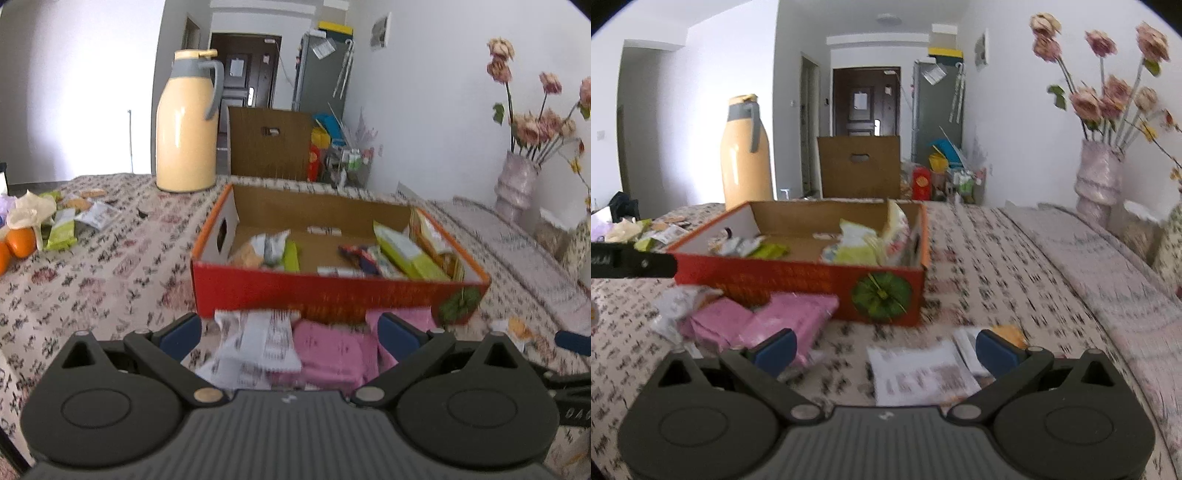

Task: Organize snacks
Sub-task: 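Move both tools back from the box toward the remaining snacks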

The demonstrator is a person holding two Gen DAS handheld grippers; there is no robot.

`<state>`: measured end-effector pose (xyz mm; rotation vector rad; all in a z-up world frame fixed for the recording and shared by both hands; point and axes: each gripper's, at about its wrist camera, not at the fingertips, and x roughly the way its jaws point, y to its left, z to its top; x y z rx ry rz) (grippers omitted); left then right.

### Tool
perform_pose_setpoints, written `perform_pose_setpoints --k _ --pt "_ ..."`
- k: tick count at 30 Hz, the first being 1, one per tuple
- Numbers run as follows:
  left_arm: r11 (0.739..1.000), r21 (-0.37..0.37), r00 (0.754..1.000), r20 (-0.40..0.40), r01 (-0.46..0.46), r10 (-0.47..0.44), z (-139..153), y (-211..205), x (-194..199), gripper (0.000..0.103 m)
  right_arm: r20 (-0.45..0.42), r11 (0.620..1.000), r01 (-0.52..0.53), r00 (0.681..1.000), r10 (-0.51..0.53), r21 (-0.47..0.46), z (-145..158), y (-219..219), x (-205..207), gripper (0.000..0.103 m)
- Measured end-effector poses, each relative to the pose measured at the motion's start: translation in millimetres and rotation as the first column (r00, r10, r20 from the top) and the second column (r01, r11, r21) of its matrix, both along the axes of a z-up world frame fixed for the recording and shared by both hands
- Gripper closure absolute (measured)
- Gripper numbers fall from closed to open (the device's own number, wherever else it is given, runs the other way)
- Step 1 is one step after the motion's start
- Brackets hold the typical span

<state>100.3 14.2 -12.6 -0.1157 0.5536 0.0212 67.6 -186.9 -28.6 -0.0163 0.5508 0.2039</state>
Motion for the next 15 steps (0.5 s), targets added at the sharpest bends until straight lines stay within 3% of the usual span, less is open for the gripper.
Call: perform_pose_setpoints --k 9,15 --pt "0.999 -0.016 0.998 -0.028 0.049 -0.049 -32.1 -3.9 -5.5 0.000 -0.048 0.999 0.046 0.998 -0.046 0.007 -21.4 -27.6 -14.4 0.000" --pt "0.998 -0.028 0.998 -0.025 0.053 -0.054 -37.9 -2.5 -5.3 0.000 -0.060 0.997 0.073 0.996 -0.072 0.007 -26.5 -39.3 -12.9 0.000"
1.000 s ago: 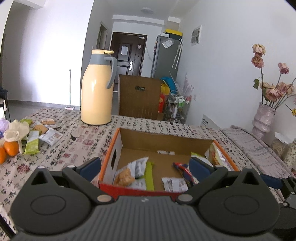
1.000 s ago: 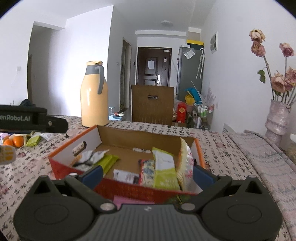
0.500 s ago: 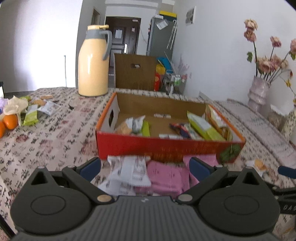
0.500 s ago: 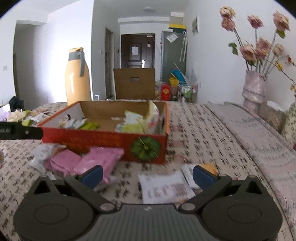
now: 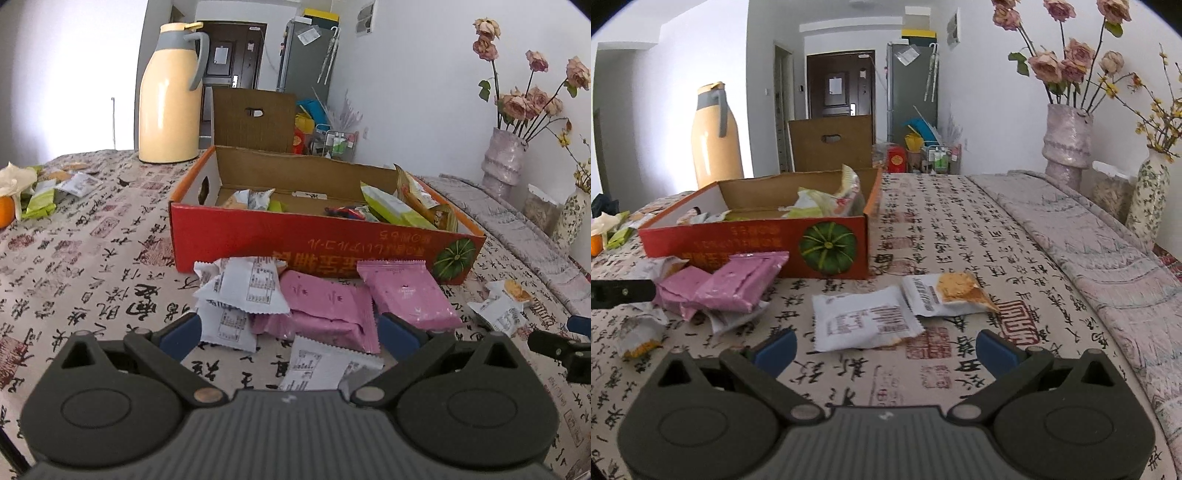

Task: Organize snacks
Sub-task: 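Move both tools back from the box toward the remaining snacks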

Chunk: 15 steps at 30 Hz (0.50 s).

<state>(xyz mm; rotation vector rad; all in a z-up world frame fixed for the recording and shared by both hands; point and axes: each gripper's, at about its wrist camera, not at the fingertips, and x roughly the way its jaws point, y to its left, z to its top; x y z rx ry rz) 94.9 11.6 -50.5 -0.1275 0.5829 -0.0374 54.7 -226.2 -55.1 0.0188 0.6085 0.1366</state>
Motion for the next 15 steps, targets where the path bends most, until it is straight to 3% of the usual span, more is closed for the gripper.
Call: perform_pose_setpoints --k 9,15 --pt "1.000 -0.026 1.000 -0.014 -0.007 0.007 -3.6 4.1 2.5 0.000 -0.001 0.998 0.046 0.999 -0.046 -0.034 5.3 -18.3 37.8 0.000" --pt "0.999 -0.031 1.000 -0.024 -0.008 0.007 -4.8 4.5 4.5 0.000 -0.066 0.995 0.091 0.993 -0.093 -0.041 -2.3 -37.3 82.4 0.000"
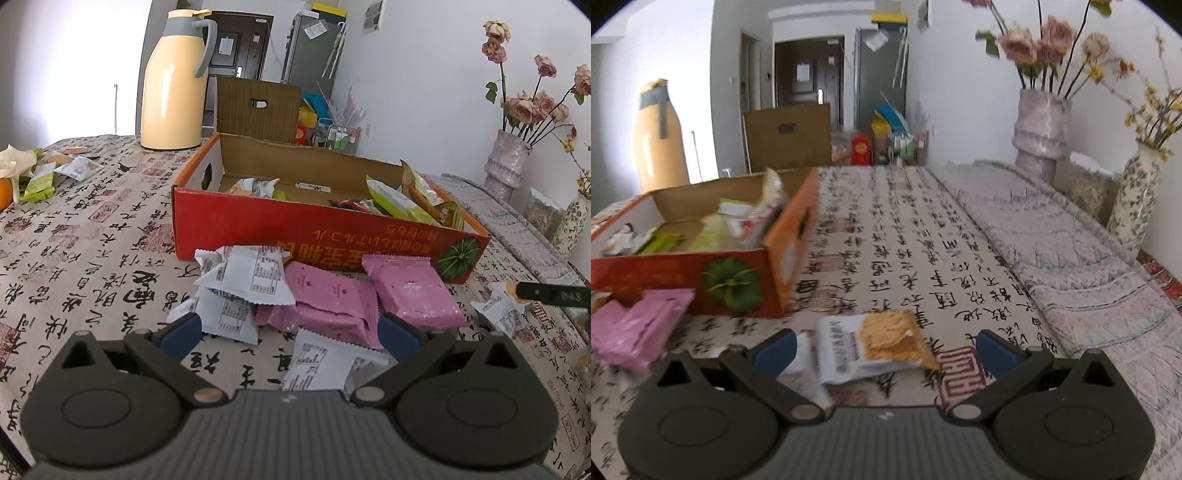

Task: Organize snacks
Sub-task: 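Move both tools back from the box toward the remaining snacks, then grasp the white cracker packet with the right tool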

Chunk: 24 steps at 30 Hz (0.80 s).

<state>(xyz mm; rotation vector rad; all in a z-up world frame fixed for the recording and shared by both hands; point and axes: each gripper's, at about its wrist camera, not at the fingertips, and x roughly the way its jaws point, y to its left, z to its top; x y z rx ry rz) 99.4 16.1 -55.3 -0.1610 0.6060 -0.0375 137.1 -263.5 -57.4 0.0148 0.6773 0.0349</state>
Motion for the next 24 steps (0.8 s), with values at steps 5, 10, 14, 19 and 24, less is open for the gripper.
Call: perform_pose_setpoints --k 5,10,14,19,24 --pt "1.000 0.000 1.000 0.000 -0.001 0.001 -0.5 -0.4 0.1 0.000 -0.068 1.000 0.000 0.998 0.001 0.012 -11.8 -5.5 33.9 0.000" --pt "1.000 -0.002 1.000 -0.004 -0.003 0.003 -1.7 -0.1 1.2 0.000 -0.115 1.000 0.001 0.993 0.001 0.015 -29.5 -4.8 47.2 0.000" --pt "1.000 -0.002 1.000 -0.010 -0.002 0.002 -2.3 -0.1 2.1 0.000 -0.092 1.000 0.006 0.996 -0.004 0.013 -33.0 -4.3 44.7 0.000" --pt "1.000 -0.003 1.000 -0.009 -0.004 0.004 -2.6 0.6 1.8 0.000 -0.086 1.000 0.005 0.996 -0.004 0.013 -33.3 -3.8 43.5 0.000" --pt "1.000 -0.006 1.000 -0.009 -0.004 0.004 -2.6 0.6 1.5 0.000 -0.083 1.000 -0.005 0.997 0.006 0.020 -32.0 -4.0 40.5 0.004"
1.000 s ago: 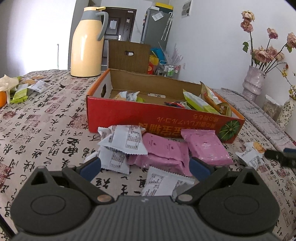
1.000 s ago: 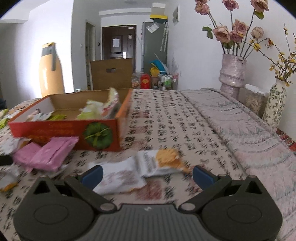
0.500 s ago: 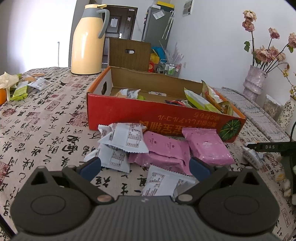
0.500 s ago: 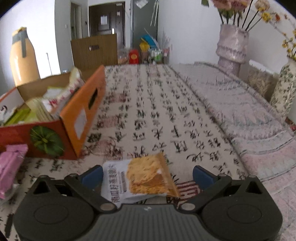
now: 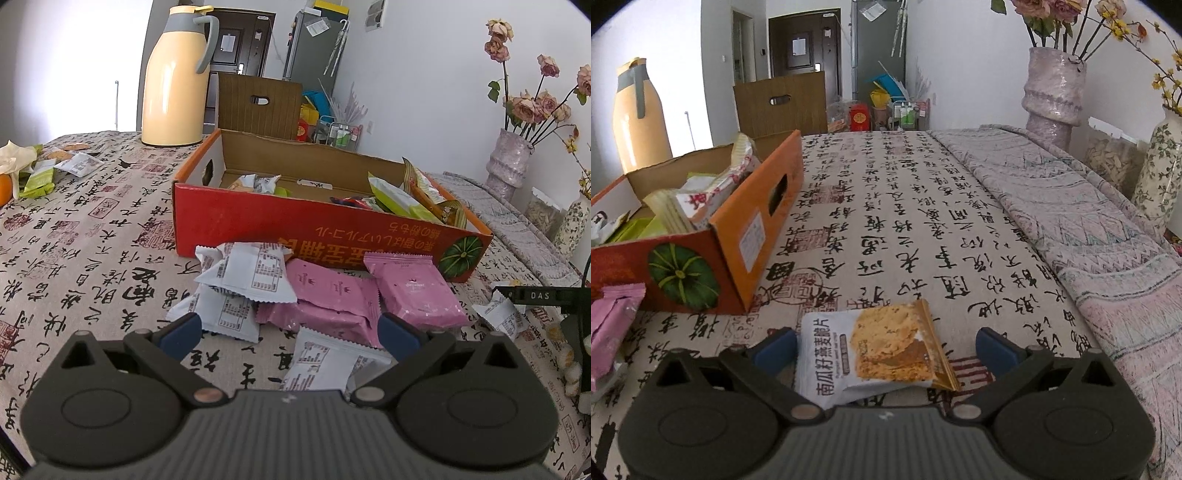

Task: Organize snacks
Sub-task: 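Grasp the white cracker packet with the right tool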

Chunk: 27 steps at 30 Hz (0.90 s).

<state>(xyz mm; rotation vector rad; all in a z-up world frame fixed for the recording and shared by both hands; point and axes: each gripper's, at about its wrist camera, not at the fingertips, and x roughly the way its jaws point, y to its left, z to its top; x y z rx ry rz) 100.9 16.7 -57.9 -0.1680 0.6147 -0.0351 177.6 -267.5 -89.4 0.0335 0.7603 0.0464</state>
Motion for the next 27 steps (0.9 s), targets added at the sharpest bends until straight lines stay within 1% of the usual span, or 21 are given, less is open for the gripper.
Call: perform_pose_setpoints --k 1,2,3,4,5,6,8,9,11,14,19,23,27 --pt "1.000 -0.001 1.000 -0.001 0.000 0.000 0.1 0.0 -0.1 0.000 0.005 1.000 -0.009 1.000 0.009 -0.001 1.0 0.7 -1.7 0.010" --pt "1.000 -0.002 1.000 -0.001 0.001 -0.001 0.2 0.1 0.0 0.000 0.011 1.000 -0.021 1.000 0.021 -0.001 2.6 1.9 -4.1 0.019" --pt "1.000 -0.003 1.000 0.000 0.002 -0.002 0.4 0.2 -0.1 0.000 0.016 0.999 -0.032 0.999 0.032 -0.001 3.8 3.0 -6.1 0.023" --pt "1.000 -0.004 1.000 0.000 0.003 -0.003 0.5 0.4 0.1 0.000 0.020 0.999 -0.042 0.999 0.042 -0.002 5.0 4.3 -8.7 0.030" --pt "1.000 -0.005 1.000 0.000 0.004 -0.004 0.6 0.6 0.1 0.000 0.023 0.999 -0.049 0.999 0.049 -0.004 5.8 5.3 -10.9 0.034" --pt "1.000 -0.006 1.000 0.000 0.004 -0.004 0.7 0.7 0.1 0.000 0.026 0.999 -0.051 0.998 0.051 -0.006 6.6 6.2 -12.9 0.036" --pt "1.000 -0.005 1.000 0.000 0.004 -0.004 0.6 0.2 0.2 0.000 0.036 0.999 -0.046 0.998 0.046 -0.004 7.2 7.2 -17.6 0.045" --pt "1.000 -0.006 1.000 -0.001 0.004 -0.004 0.7 0.3 0.2 0.000 0.042 0.999 -0.043 0.998 0.043 -0.007 7.8 7.7 -19.6 0.046" --pt "1.000 -0.006 1.000 -0.002 0.004 -0.004 0.6 0.4 0.2 0.000 0.057 0.999 -0.036 0.998 0.037 -0.014 9.8 8.4 -23.2 0.053" --pt "1.000 -0.006 1.000 -0.002 0.003 -0.003 0.6 0.7 0.1 0.000 0.074 1.000 -0.029 0.997 0.029 0.000 13.1 6.3 -27.8 0.057" --pt "1.000 -0.012 1.000 0.002 -0.010 0.010 1.0 2.4 -0.5 0.000 0.126 0.999 -0.024 0.992 0.020 0.030 24.5 6.9 -45.4 0.057" --pt "1.000 0.000 1.000 0.001 -0.003 0.003 3.6 -0.1 -0.8 0.000 0.197 0.998 -0.050 0.980 0.039 0.049 40.6 17.4 -69.4 0.057" --pt "1.000 0.026 1.000 0.008 0.010 -0.011 12.5 -4.8 -6.1 0.000 0.255 0.994 -0.093 0.964 0.074 0.063 52.0 32.9 -94.5 0.057"
